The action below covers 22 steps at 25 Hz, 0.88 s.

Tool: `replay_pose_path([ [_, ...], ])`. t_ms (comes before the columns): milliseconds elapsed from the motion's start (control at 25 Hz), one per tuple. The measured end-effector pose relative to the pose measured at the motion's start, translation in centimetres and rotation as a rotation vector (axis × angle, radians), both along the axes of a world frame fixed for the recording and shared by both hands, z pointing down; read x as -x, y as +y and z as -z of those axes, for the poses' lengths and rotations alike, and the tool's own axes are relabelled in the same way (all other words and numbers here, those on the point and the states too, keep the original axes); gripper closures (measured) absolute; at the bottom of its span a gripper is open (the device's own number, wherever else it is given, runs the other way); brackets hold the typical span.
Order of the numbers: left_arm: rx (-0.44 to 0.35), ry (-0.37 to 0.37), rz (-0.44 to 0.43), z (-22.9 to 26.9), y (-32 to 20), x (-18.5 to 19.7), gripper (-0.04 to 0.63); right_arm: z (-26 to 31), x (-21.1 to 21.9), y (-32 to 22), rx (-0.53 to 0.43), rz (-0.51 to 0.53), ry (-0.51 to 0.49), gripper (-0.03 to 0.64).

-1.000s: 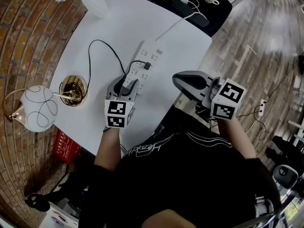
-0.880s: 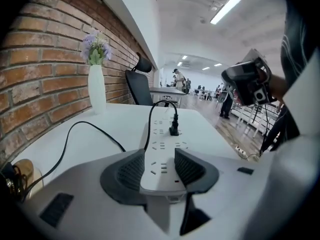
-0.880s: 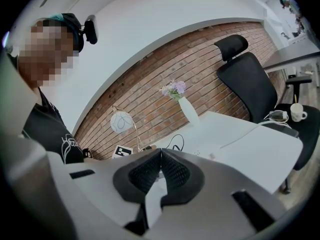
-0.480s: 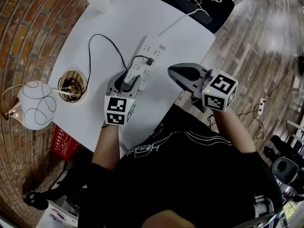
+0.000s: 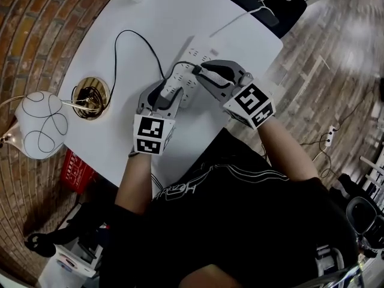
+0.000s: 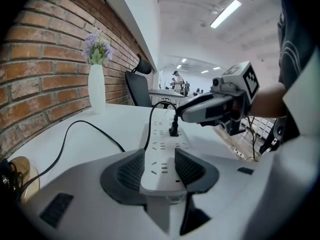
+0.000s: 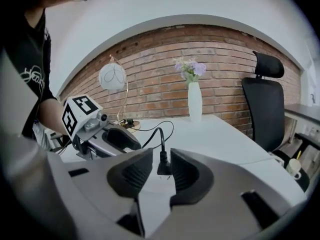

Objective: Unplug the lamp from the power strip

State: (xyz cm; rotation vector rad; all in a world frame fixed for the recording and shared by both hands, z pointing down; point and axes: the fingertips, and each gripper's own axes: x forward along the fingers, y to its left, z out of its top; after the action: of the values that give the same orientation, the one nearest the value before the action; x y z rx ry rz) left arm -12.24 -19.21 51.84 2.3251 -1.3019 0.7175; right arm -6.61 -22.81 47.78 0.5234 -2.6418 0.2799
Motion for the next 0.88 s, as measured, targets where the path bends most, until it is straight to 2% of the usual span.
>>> replay_pose_path([
  [360, 0.000, -0.002, -0.005, 0.0, 0.1, -0.1, 0.408, -2.5, 1.0, -0.6, -0.072, -0.039, 0.079, 0.529],
  [480, 0.000, -0.006, -0.004, 0.0, 0.0, -0.1, 0.408, -3.0, 1.3, -0.7, -0.076, -0.049, 0.094, 0.548],
  [720, -0.008, 0.001, -0.001, 0.0, 0.0, -0.1, 0.408, -3.0, 1.3, -0.7, -0.045, -0.049, 0.070, 0.554],
  [880, -0.009, -0.001, 0.002, 0.0, 0.0, 0.0, 0.408, -3.6, 0.9, -0.9, 0.079, -0.091, -0.003, 0.554],
])
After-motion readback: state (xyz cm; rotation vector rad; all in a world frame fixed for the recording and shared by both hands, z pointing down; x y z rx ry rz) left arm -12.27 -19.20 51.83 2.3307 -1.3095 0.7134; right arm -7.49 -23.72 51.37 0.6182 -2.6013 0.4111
